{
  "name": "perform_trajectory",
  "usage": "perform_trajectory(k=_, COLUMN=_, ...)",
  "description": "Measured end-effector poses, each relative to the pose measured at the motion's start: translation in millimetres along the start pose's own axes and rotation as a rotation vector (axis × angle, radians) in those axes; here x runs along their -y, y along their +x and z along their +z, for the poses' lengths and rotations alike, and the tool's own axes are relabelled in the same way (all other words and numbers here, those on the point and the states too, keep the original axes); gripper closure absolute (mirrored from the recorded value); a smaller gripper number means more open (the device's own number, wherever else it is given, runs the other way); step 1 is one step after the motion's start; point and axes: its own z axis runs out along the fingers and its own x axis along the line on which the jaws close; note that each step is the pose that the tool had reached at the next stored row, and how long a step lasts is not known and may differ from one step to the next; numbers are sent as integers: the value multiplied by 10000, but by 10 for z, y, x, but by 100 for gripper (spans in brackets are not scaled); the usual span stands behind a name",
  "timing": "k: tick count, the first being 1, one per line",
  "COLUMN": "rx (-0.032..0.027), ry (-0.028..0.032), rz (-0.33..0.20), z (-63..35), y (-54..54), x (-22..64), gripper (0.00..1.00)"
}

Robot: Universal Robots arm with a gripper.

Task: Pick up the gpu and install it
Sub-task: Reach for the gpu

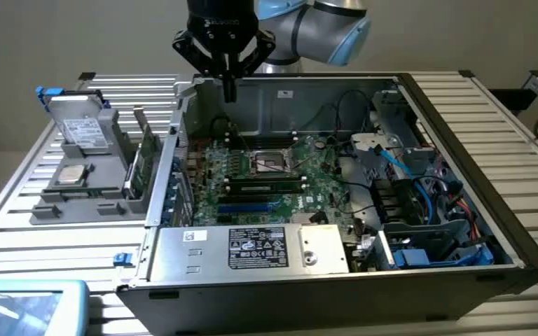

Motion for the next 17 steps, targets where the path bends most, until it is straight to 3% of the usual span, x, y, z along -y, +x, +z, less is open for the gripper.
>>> perform_trajectory(k=12, rx=1, ry=0, rz=0, z=0, y=1, x=0, gripper=88)
perform_trajectory(k=17, rx=33, ry=-2, rz=-1, z=-3, y=180, x=12, gripper=88)
